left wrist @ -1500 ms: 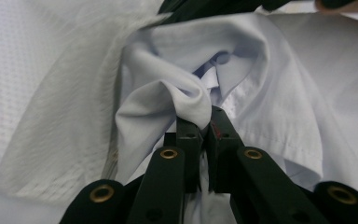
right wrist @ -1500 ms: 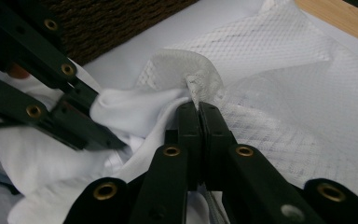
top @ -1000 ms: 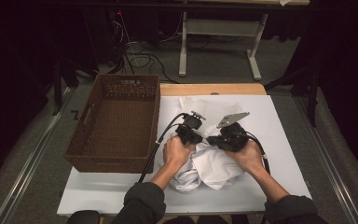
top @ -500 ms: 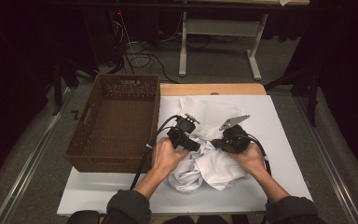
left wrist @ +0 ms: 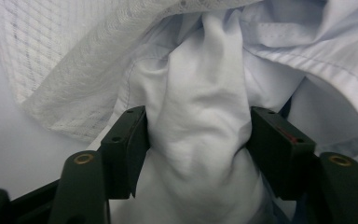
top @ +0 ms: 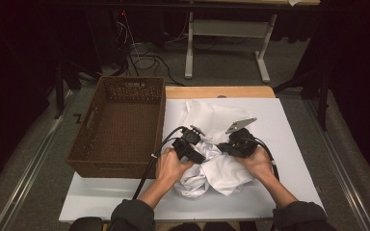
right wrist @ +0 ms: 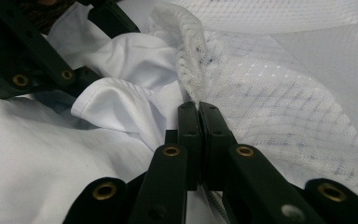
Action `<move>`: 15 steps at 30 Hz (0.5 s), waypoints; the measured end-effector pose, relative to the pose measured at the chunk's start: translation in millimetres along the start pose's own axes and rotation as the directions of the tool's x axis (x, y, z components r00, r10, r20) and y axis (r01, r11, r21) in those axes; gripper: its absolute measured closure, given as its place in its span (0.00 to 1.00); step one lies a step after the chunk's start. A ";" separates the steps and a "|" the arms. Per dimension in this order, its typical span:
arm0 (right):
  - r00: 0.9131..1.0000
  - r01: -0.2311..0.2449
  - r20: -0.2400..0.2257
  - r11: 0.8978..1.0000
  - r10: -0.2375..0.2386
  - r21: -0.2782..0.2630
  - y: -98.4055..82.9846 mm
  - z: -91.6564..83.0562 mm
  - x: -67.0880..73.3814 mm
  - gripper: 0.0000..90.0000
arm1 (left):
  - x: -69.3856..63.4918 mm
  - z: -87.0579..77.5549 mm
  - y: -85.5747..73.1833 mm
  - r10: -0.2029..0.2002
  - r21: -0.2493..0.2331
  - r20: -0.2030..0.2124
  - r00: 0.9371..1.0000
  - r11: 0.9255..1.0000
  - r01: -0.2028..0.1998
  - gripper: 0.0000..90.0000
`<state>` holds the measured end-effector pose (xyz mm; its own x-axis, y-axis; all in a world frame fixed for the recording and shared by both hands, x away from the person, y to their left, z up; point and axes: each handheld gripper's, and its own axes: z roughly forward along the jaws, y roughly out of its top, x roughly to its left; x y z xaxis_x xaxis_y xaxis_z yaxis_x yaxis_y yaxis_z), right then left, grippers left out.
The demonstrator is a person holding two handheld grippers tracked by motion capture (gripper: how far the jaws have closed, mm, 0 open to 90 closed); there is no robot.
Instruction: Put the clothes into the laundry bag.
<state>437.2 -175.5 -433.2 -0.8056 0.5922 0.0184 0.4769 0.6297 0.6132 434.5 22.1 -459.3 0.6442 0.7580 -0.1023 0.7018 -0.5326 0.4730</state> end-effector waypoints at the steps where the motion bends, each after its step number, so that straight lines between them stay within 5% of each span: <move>1: 1.000 0.001 0.000 1.000 -0.001 0.000 0.0 0.3 0.0 0.99 | 1.0 1.3 0.0 -0.007 0.001 0.010 1.000 1.000 0.007 0.47; 7: 1.000 -0.005 0.000 1.000 0.005 -0.005 1.6 -0.4 -2.5 0.99 | 2.4 3.3 0.1 -0.002 -0.019 0.060 0.998 1.000 0.003 0.81; 15: 1.000 -0.005 0.012 0.999 0.005 -0.036 11.4 -9.3 -5.8 0.99 | -3.9 -17.1 -1.7 0.043 -0.105 0.090 0.995 0.994 -0.033 0.92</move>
<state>444.0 -176.4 -419.0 -0.7987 0.6016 0.0120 0.4679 0.6084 0.6410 425.6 26.5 -444.8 0.6983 0.6977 -0.1601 0.6441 -0.5149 0.5657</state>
